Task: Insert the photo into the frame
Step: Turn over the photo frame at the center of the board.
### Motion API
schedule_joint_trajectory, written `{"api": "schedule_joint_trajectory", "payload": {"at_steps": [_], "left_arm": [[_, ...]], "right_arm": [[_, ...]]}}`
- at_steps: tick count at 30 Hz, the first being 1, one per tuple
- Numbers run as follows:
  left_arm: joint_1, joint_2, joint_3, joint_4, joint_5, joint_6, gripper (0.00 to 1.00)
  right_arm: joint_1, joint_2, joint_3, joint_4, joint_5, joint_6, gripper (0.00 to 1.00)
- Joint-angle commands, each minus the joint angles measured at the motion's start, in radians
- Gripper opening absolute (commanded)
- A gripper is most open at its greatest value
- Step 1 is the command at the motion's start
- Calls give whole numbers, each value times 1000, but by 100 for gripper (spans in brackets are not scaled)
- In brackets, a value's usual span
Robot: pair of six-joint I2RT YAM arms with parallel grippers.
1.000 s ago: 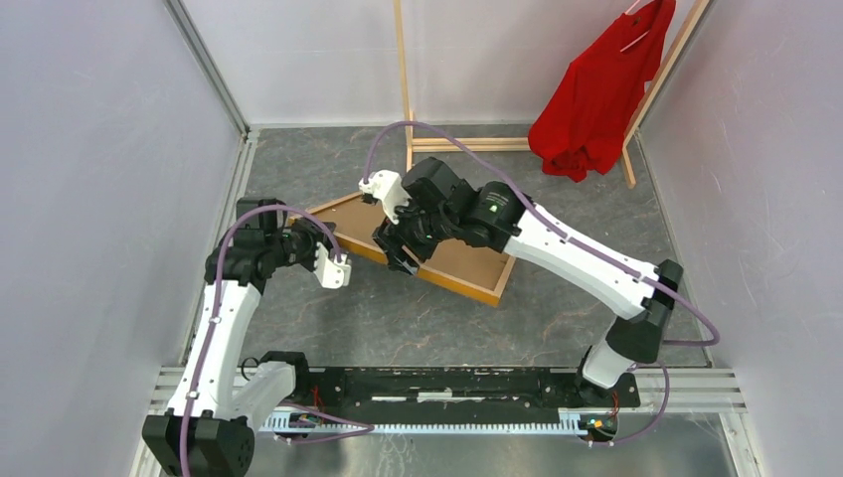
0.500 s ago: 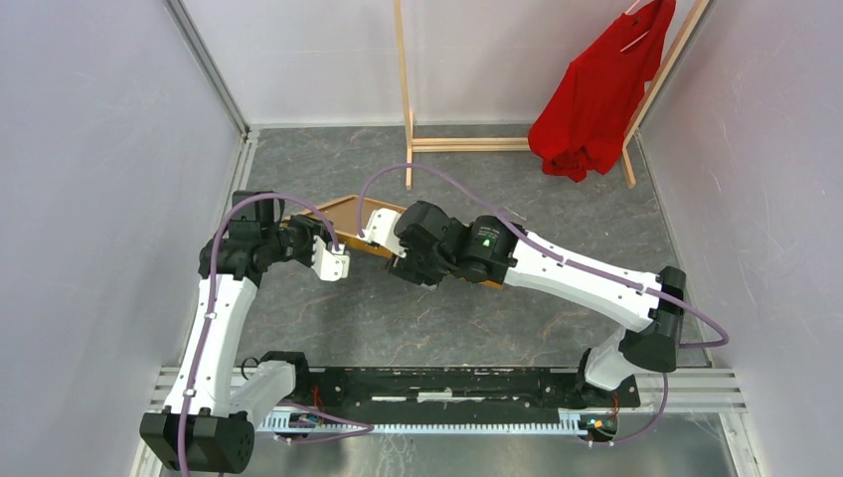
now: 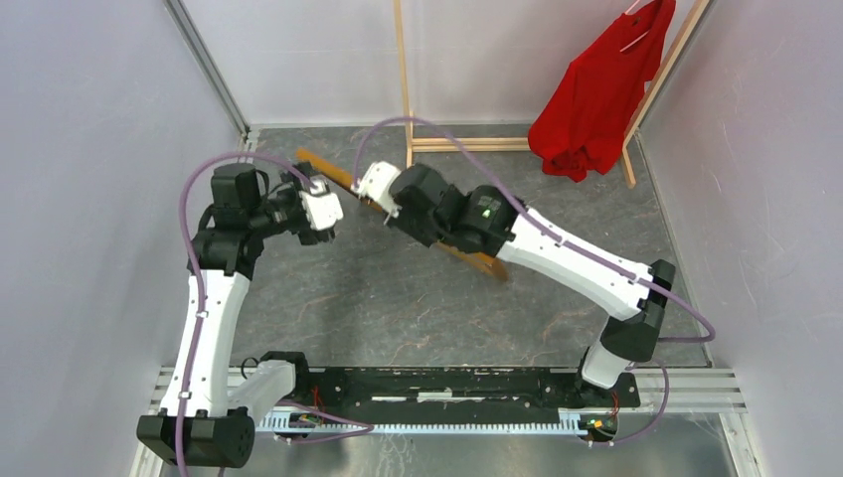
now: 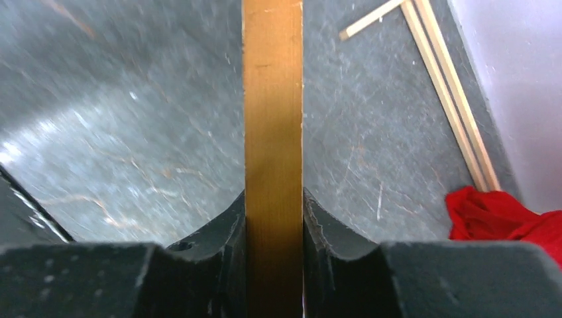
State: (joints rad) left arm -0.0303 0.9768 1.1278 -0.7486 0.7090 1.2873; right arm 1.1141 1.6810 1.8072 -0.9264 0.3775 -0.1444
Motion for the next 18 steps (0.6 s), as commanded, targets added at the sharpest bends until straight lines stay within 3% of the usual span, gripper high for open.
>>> {"api": "schedule_joint_trajectory", "payload": {"at_steps": [1, 5, 8, 12, 18], "left_arm": [[23, 38, 137, 264, -23, -518, 100], [171, 171, 346, 286, -23, -854, 100], [287, 281, 483, 204, 22, -1009, 100], [359, 372, 551, 75, 12, -1039, 100], [379, 374, 455, 50, -36, -1018, 100]], "right_arm": [[-70, -34, 173, 59, -193, 141, 24], [-205, -85, 125, 116, -455, 270, 18], [-305, -134, 38, 189, -602, 337, 16], [-429, -185, -139, 279, -749, 416, 9], [-611, -283, -450, 410, -872, 491, 8]]}}
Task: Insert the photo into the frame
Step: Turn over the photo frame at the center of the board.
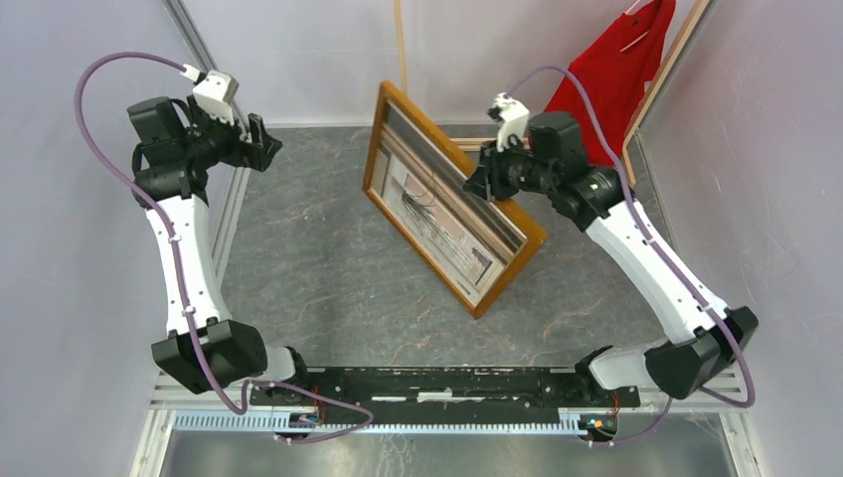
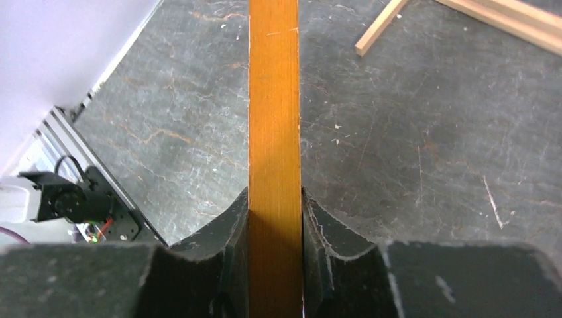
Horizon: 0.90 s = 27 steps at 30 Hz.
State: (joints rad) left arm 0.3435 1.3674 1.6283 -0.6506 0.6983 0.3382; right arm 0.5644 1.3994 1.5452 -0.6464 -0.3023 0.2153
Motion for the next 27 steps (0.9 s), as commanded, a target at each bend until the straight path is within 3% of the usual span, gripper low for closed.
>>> {"api": "schedule_joint_trajectory", "payload": {"at_steps": [1, 11, 16, 21, 27], "left_arm": [[5, -16, -66, -45, -31, -62, 100], [3, -20, -245, -9, 48, -58, 100], [3, -24, -318, -11, 98, -27, 100], [-62, 3, -359, -44, 45, 7, 100], [-145, 26, -395, -26, -36, 33, 100]], "right_arm": [[-98, -14, -217, 133, -194, 139, 8], [-259, -160, -395, 122, -182, 160, 7], [-270, -318, -609, 138, -99, 206, 6], [-274, -502, -971, 401, -58, 398, 5], [-274, -521, -1237, 743, -22, 602, 5]]}}
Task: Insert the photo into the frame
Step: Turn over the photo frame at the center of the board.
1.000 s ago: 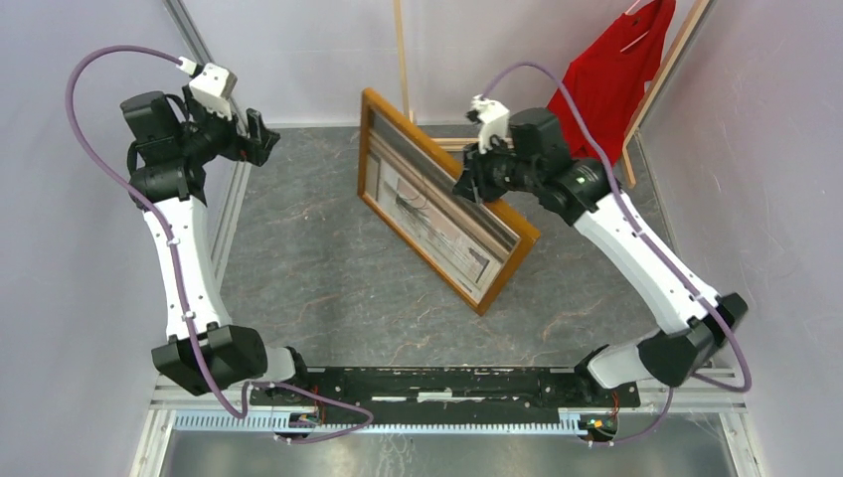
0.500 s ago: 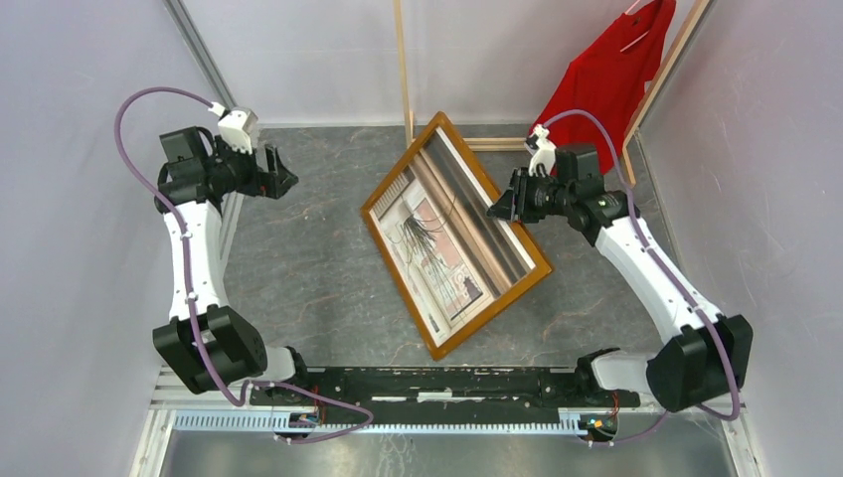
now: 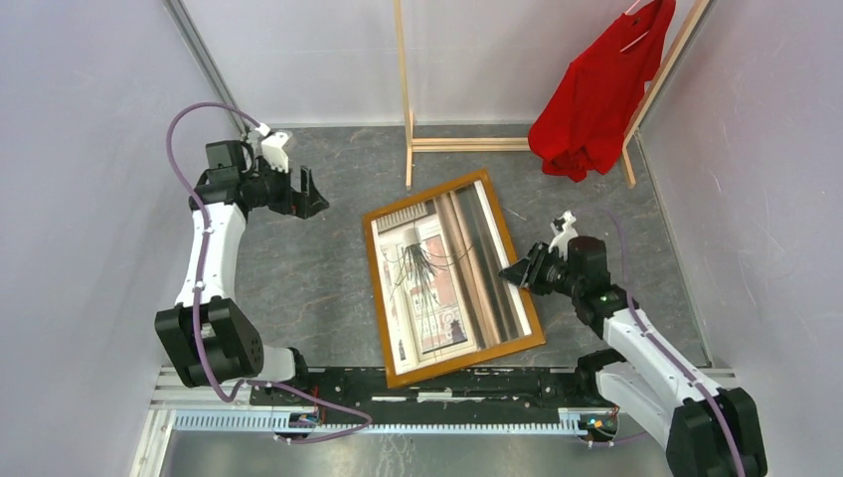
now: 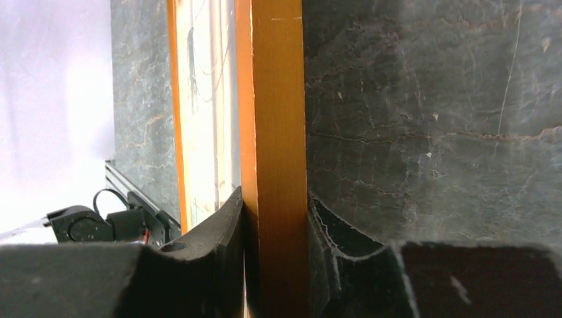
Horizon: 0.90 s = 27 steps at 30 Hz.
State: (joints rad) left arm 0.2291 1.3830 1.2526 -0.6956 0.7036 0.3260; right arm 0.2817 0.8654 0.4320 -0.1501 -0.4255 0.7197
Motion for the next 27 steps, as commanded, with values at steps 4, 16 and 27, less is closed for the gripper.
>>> {"api": "schedule_joint_trajectory", "payload": {"at_steps": [4, 16, 27], "left_arm": [[-47, 26, -38, 47, -55, 47, 100], [-70, 72, -75, 107, -72, 49, 100], [-72, 144, -129, 180, -131, 32, 100]], "right_arm": [[7, 55, -260, 461, 140, 197, 5], [7, 181, -252, 371, 234, 84, 73], [7, -62, -114, -10, 539, -176, 98]]}}
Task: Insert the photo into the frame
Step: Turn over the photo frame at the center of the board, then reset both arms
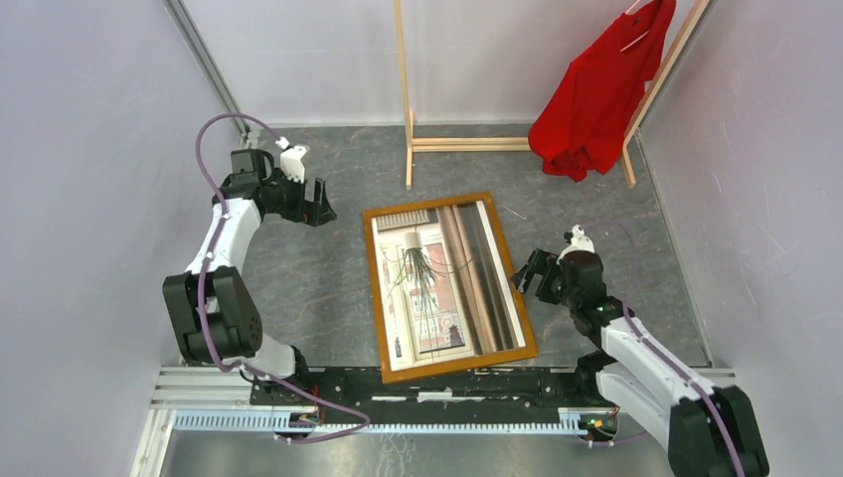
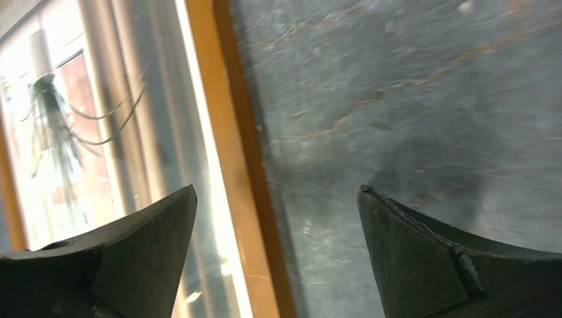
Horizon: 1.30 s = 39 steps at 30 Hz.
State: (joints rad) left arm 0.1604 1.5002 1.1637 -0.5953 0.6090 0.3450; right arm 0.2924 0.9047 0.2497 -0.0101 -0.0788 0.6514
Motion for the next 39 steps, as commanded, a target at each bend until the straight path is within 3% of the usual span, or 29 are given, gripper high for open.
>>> {"api": "schedule_joint_trajectory", "payload": {"at_steps": [1, 4, 11, 17, 20, 22, 27, 34, 37, 39], "left_arm": [[-3, 31, -62, 115, -46, 6, 100], [-2, 46, -145, 268, -94, -41, 100], [0, 84, -361, 748, -112, -187, 100], [35, 163, -466, 1083, -40, -359, 100], [36, 178, -550, 1274, -88, -420, 100], [36, 180, -558, 1282, -91, -417, 100], [36, 116, -653, 1393, -157, -437, 100], [-4, -16, -1064, 2025, -224, -400, 100], [-25, 86, -1070, 2152, -270, -408, 100], [-57, 58, -1010, 1979, -295, -365, 100]], "right_arm": [[-5, -113, 85, -152, 232, -116, 98], [-4, -79, 134, -171, 463, -119, 98], [-4, -22, -29, 240, 914, -357, 98], [-36, 146, -86, 539, 1042, -482, 98], [-49, 233, -166, 822, 1043, -578, 98], [-51, 288, -210, 992, 1043, -639, 98], [-67, 387, -272, 1225, 1002, -703, 98], [-69, 411, -376, 1455, 713, -827, 98], [-68, 527, -403, 1662, 663, -885, 98], [-79, 469, -346, 1433, 637, -842, 98]]}}
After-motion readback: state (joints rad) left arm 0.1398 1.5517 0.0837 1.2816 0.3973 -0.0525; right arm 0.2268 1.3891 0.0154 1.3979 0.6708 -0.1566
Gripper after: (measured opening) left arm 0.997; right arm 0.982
